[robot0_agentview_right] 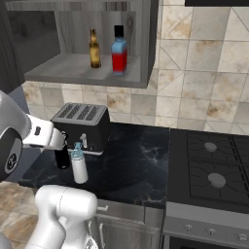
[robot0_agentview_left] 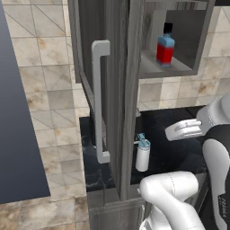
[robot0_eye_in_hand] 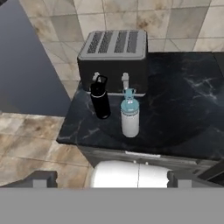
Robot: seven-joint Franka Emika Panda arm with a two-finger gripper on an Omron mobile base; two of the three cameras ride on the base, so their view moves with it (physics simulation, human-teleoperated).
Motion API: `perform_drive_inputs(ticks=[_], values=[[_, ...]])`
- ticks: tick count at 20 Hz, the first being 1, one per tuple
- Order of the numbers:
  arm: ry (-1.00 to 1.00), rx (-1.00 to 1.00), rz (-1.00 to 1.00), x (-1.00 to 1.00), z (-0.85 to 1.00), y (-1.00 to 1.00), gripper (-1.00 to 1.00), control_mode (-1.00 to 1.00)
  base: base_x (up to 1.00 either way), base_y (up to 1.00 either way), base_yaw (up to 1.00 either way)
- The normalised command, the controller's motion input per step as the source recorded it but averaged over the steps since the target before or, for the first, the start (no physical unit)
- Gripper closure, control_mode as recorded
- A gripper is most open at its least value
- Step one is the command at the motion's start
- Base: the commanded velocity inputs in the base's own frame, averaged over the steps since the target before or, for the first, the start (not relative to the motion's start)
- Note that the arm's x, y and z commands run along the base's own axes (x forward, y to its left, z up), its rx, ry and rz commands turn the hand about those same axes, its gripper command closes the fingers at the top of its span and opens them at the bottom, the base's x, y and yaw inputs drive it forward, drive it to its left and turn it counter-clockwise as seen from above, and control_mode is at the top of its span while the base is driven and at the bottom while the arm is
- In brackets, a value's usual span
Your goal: Sort all alcoholic drinks to one cabinet, and non-alcoholic drinks to the other.
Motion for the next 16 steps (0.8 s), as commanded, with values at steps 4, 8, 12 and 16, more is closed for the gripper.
perform_drive_inputs(ticks=[4,8,12,16], values=[[0.0,-0.12,0.1,-0.01,-0.29,-0.06,-1.0,-1.0,0.0,0.0,0.0],[0.0,-0.1,0.08,-0.03,-0.27,-0.03,-1.0,-1.0,0.0,0.0,0.0],[0.0,-0.09,0.05,-0.03,-0.23,-0.01,-1.0,-1.0,0.0,0.0,0.0],[0.0,-0.07,0.03,-0.02,-0.19,0.0,-1.0,-1.0,0.0,0.0,0.0]])
